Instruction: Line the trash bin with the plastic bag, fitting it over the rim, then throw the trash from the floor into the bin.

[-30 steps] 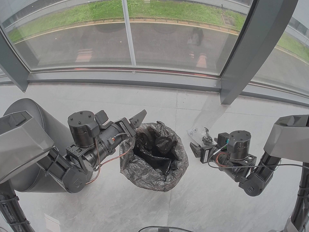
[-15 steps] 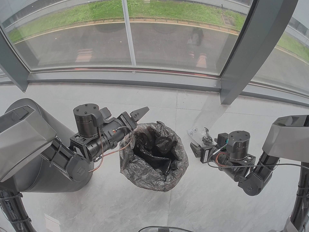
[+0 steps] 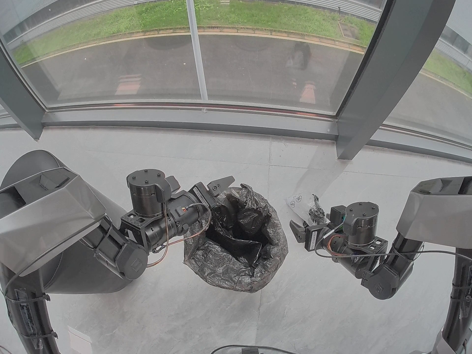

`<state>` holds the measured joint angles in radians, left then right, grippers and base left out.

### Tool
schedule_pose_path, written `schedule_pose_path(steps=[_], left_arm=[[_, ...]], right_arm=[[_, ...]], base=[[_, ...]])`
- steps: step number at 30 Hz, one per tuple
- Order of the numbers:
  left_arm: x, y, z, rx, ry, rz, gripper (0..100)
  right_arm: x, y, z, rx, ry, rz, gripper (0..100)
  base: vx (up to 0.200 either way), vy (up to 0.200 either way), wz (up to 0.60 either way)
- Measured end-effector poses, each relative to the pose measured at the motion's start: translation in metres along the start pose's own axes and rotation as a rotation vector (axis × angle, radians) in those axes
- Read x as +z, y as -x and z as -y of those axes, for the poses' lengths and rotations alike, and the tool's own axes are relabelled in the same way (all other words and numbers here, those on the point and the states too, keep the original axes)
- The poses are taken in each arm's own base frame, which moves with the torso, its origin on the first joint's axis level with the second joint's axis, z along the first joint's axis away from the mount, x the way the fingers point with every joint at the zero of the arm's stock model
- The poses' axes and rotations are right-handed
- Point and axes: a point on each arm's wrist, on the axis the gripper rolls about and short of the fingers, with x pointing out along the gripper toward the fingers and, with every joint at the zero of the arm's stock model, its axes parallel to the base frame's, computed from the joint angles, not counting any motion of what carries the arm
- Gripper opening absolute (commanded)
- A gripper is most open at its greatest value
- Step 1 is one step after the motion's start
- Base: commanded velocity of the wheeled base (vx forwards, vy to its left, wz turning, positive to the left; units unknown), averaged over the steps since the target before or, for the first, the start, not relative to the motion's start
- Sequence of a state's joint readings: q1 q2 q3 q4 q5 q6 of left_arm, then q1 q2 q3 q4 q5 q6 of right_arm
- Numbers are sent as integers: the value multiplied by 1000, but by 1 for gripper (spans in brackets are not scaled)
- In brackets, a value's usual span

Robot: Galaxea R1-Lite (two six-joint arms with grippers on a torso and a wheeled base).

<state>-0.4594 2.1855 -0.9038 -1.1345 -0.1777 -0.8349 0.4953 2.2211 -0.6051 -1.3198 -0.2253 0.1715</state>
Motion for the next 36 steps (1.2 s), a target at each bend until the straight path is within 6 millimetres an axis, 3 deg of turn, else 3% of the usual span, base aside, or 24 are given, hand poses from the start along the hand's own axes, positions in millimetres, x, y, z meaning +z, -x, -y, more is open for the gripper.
schedule_pose_path(steps=[17,36], left_arm=[[-35,-16,-26,52,6,-87,100],[-51,-25,-48,97,-26,-121,100]], right_arm=[[-5,-4,0,2,2,14,100],[-8,-6,0,1,3,6,100]], base=[[0,0,0],[0,0,0]])
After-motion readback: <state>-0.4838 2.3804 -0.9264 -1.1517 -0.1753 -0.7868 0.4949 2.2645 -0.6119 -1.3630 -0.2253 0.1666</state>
